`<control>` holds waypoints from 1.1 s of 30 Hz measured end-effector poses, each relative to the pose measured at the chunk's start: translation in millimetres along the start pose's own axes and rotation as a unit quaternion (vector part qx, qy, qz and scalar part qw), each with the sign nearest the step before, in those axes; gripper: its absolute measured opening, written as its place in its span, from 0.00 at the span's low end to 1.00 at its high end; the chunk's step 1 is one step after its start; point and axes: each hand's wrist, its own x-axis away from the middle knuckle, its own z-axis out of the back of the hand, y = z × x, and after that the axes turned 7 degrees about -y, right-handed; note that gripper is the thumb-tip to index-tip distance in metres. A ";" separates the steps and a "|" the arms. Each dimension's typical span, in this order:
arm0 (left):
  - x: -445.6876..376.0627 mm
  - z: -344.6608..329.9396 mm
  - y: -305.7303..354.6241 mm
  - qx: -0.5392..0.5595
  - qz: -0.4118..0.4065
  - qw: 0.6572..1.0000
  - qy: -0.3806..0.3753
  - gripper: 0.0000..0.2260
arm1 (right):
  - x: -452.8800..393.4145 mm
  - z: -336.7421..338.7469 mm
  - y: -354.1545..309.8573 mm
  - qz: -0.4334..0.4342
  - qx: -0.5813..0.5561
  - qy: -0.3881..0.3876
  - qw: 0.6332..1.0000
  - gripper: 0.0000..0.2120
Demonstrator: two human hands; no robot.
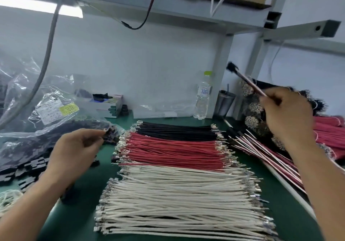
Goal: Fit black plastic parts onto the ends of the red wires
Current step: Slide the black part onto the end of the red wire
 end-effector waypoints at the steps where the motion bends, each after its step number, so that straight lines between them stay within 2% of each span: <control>1: -1.5 0.4 -1.7 -0.048 -0.007 0.999 0.010 0.11 | -1.3 0.3 22.3 -0.030 0.095 -0.030 0.995 0.09; 2: -3.1 1.2 -3.4 -0.089 -0.014 0.996 0.019 0.10 | 0.0 -2.1 42.8 -0.055 0.193 -0.068 0.977 0.10; 4: -4.5 3.8 -5.6 -0.144 -0.018 0.989 0.030 0.10 | 7.9 -13.4 75.3 -0.088 0.351 -0.155 0.919 0.11; 6: -4.7 6.8 -6.2 -0.169 -0.014 0.985 0.030 0.10 | 15.0 -27.5 95.5 -0.123 0.416 -0.241 0.868 0.09; 8: -4.7 8.3 -7.4 -0.187 -0.008 0.982 0.014 0.09 | 17.0 -37.3 110.4 -0.149 0.406 -0.293 0.853 0.06; 10: -4.7 9.8 -8.2 -0.218 -0.012 0.976 -0.013 0.09 | 15.9 -43.5 119.3 -0.150 0.384 -0.292 0.863 0.07; 12: -4.2 10.7 -7.5 -0.260 -0.024 0.964 -0.055 0.09 | 17.8 -46.8 115.8 -0.107 0.367 -0.215 0.899 0.09; 14: -3.7 13.1 -6.1 -0.293 -0.027 0.951 -0.097 0.09 | 25.7 -51.7 93.6 -0.029 0.296 -0.117 0.948 0.10; 15: -3.3 14.4 -5.7 -0.313 -0.028 0.942 -0.119 0.10 | 30.2 -56.2 75.1 0.011 0.251 -0.095 0.963 0.09; 18: -3.3 15.9 -7.0 -0.364 -0.035 0.914 -0.177 0.10 | 33.3 -84.5 10.5 0.095 0.106 -0.148 0.979 0.07; 23: -4.6 16.9 -7.5 -0.398 -0.051 0.895 -0.195 0.09 | 31.2 -159.9 -76.9 0.137 -0.013 -0.292 0.947 0.08; 28: -4.6 12.0 -6.7 -0.449 -0.061 0.875 -0.170 0.10 | 26.7 -211.9 -103.5 0.131 0.029 -0.388 0.912 0.12; 33: -4.9 6.4 -7.6 -0.456 -0.042 0.869 -0.186 0.10 | 24.5 -221.3 -102.5 0.127 0.058 -0.389 0.911 0.06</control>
